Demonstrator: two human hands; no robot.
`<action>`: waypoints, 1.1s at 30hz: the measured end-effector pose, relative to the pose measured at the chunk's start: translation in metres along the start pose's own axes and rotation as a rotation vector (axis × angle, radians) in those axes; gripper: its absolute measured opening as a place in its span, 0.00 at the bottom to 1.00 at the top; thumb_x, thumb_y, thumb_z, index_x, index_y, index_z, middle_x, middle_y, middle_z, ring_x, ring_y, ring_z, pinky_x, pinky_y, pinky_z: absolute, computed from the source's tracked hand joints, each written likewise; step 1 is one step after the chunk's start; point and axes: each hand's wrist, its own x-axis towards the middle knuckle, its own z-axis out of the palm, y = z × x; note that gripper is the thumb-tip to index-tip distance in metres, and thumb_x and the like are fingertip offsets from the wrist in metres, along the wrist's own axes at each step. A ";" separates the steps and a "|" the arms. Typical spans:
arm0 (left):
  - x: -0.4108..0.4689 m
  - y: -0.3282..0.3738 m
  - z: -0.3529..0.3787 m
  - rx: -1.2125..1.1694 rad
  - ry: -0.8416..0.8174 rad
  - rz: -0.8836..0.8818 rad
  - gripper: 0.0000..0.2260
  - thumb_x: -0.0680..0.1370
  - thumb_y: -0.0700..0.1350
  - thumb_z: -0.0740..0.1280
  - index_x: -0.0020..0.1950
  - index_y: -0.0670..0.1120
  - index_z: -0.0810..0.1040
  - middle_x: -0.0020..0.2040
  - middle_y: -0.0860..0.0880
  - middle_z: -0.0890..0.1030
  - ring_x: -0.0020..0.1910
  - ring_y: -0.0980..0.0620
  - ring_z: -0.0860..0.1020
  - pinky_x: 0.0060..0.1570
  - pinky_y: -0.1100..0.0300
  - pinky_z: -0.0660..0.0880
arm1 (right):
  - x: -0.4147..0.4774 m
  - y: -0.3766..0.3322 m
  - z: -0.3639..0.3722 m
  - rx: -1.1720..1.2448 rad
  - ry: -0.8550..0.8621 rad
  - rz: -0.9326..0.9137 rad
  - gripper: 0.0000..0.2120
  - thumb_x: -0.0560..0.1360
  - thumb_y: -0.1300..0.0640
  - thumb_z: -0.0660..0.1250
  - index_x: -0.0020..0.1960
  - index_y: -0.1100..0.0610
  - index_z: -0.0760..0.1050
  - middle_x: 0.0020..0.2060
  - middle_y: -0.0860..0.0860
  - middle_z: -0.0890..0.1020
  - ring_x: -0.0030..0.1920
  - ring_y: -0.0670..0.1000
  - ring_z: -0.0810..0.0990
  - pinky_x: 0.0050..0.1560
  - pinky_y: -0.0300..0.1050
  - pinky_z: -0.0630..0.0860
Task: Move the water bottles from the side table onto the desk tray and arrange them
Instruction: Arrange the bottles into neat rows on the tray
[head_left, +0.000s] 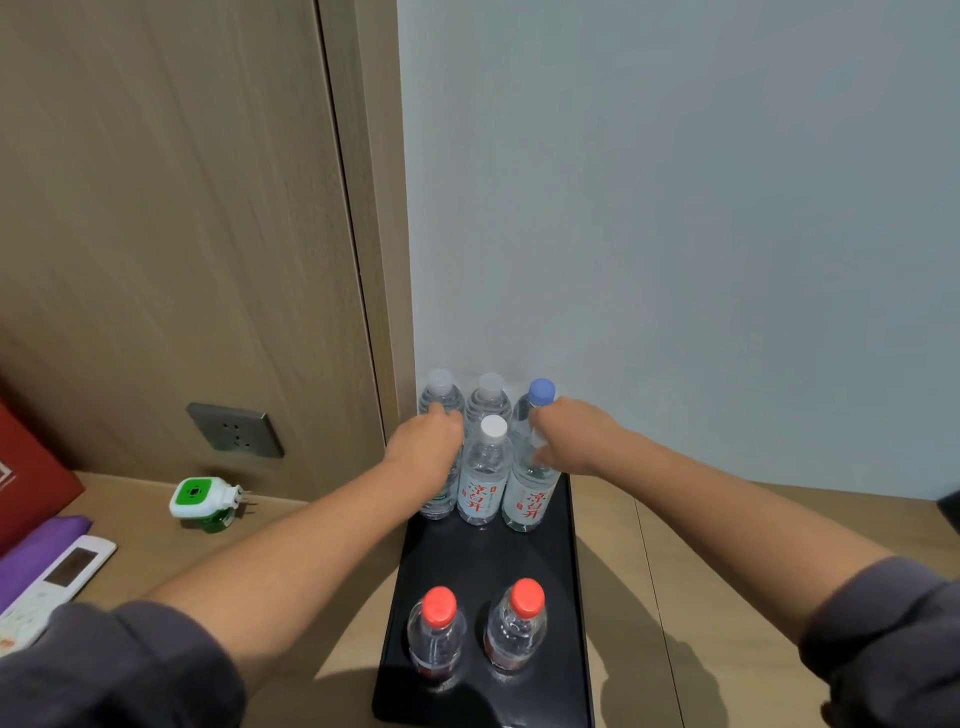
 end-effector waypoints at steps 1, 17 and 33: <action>0.000 0.000 0.000 0.001 0.002 -0.001 0.19 0.74 0.29 0.65 0.64 0.38 0.69 0.59 0.40 0.72 0.55 0.39 0.78 0.44 0.52 0.71 | 0.000 0.000 0.001 0.011 0.010 -0.004 0.11 0.77 0.54 0.66 0.55 0.60 0.72 0.50 0.57 0.79 0.48 0.58 0.79 0.41 0.46 0.70; -0.051 -0.008 0.068 -0.645 0.350 -0.083 0.33 0.73 0.38 0.69 0.74 0.53 0.58 0.63 0.52 0.65 0.46 0.47 0.79 0.43 0.49 0.77 | -0.012 0.019 0.100 0.893 0.148 0.246 0.31 0.67 0.47 0.78 0.63 0.50 0.65 0.38 0.50 0.78 0.36 0.48 0.79 0.38 0.49 0.78; -0.001 0.020 0.169 -0.775 -0.141 -0.465 0.21 0.69 0.68 0.66 0.38 0.50 0.75 0.40 0.51 0.79 0.43 0.52 0.77 0.44 0.57 0.72 | 0.014 -0.016 0.192 1.224 0.276 0.442 0.18 0.73 0.52 0.73 0.57 0.49 0.67 0.35 0.51 0.81 0.36 0.52 0.83 0.37 0.54 0.82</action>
